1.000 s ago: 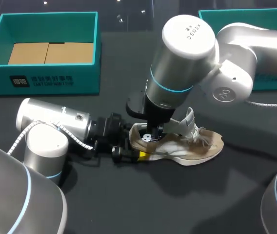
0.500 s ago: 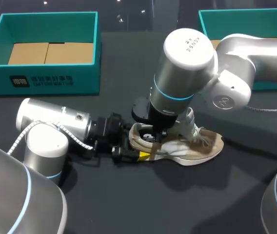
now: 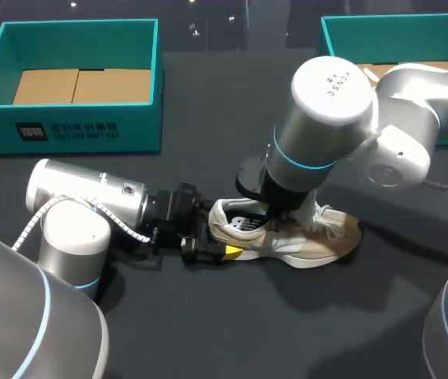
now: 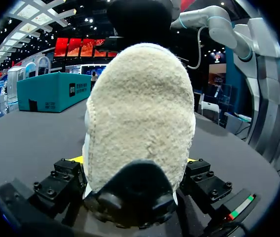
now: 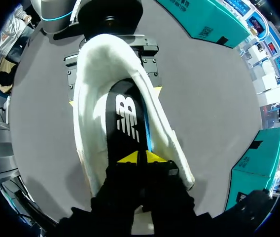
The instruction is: Take the shoe out of the shoebox, open the shoe tongue, remove and reinsert the insole, then place the shoe into the shoebox
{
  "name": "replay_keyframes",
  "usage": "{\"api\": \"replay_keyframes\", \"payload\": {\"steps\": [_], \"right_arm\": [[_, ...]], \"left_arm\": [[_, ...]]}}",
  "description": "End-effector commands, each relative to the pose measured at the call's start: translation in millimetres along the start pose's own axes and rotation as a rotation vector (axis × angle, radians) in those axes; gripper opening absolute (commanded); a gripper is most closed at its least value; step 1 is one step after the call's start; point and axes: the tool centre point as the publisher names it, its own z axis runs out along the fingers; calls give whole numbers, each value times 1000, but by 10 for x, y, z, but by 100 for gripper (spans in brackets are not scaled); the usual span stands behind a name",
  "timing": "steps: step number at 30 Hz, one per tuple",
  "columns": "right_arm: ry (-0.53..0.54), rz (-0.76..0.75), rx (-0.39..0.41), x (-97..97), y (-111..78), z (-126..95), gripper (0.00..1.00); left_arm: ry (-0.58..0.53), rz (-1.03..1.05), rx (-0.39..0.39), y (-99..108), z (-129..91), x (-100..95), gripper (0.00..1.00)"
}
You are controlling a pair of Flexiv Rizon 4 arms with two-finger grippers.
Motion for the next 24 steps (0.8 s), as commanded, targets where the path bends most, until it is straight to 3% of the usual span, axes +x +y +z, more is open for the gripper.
{"api": "replay_keyframes", "payload": {"steps": [1, 10, 19, 20, 22, 24], "right_arm": [[6, -1, -4, -28, -26, 38, 40], [86, -16, -2, -65, -23, 230, 44], [262, -3, 10, 72, -145, 465, 40], [270, 4, 9, 93, -167, 470, 32], [275, 20, 3, 136, -219, 463, 5], [273, 34, 1, 171, -269, 445, 0]], "left_arm": [[-1, 0, -2, 39, -9, 18, 0], [-1, 0, -2, 39, -9, 18, 0], [-1, 0, -2, 39, -9, 18, 0], [-1, 0, -2, 39, -9, 18, 0], [-1, 0, -2, 39, -9, 18, 0], [-1, 0, -2, 39, -9, 18, 0]]}}
